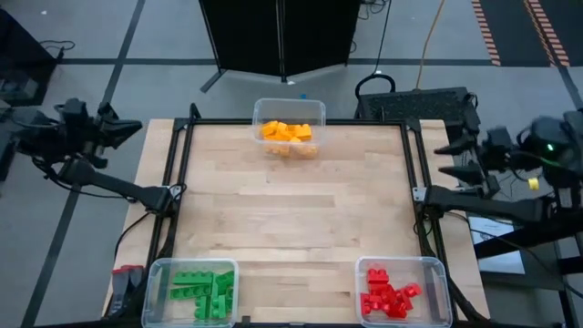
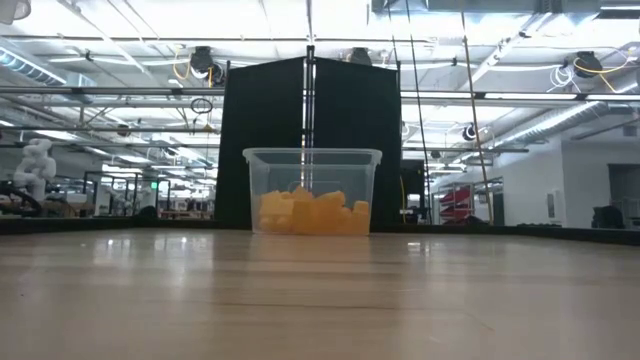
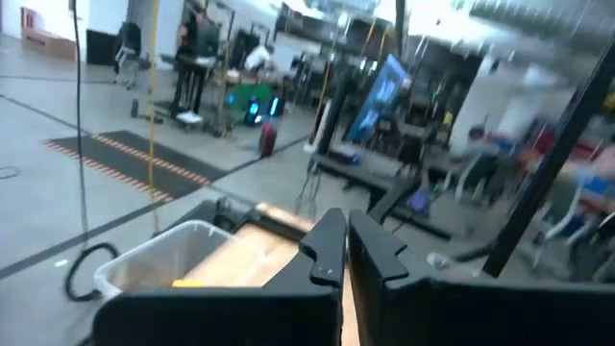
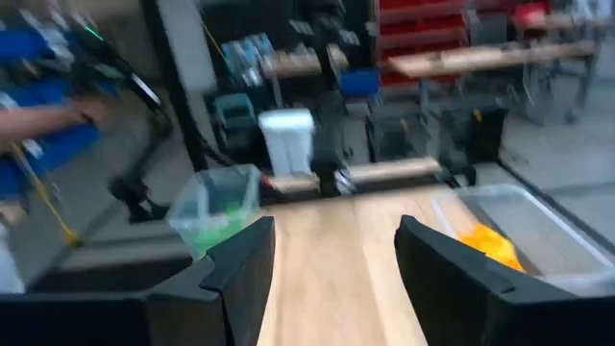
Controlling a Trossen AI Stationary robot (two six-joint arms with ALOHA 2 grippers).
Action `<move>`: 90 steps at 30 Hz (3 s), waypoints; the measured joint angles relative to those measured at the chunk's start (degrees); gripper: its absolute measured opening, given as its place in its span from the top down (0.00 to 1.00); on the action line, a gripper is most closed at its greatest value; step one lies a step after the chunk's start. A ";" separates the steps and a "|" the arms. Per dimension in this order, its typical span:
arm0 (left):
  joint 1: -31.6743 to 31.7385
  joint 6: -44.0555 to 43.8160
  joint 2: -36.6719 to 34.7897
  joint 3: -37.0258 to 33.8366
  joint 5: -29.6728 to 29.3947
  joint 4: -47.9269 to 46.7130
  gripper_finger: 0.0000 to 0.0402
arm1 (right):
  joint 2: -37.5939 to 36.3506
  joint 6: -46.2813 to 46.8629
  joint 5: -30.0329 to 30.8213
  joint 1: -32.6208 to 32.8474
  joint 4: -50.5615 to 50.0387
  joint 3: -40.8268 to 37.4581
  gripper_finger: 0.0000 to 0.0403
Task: Sort blocks
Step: Return to Home Position
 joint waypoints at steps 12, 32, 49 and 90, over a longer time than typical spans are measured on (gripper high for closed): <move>2.15 -0.78 -16.76 -13.45 5.69 6.80 1.00 | -29.55 12.59 -5.90 -2.39 18.72 -22.58 0.48; 31.60 -4.79 -23.87 -23.76 25.04 0.99 1.00 | -30.28 19.61 -10.53 -10.78 19.01 -28.46 0.48; 46.94 -6.09 -23.92 -51.61 49.10 32.78 1.00 | -30.35 26.05 -21.37 -14.93 41.57 -44.45 0.48; 4.76 2.32 -23.96 -75.37 28.19 47.19 1.00 | -30.30 17.12 -9.24 6.63 80.86 -78.96 0.48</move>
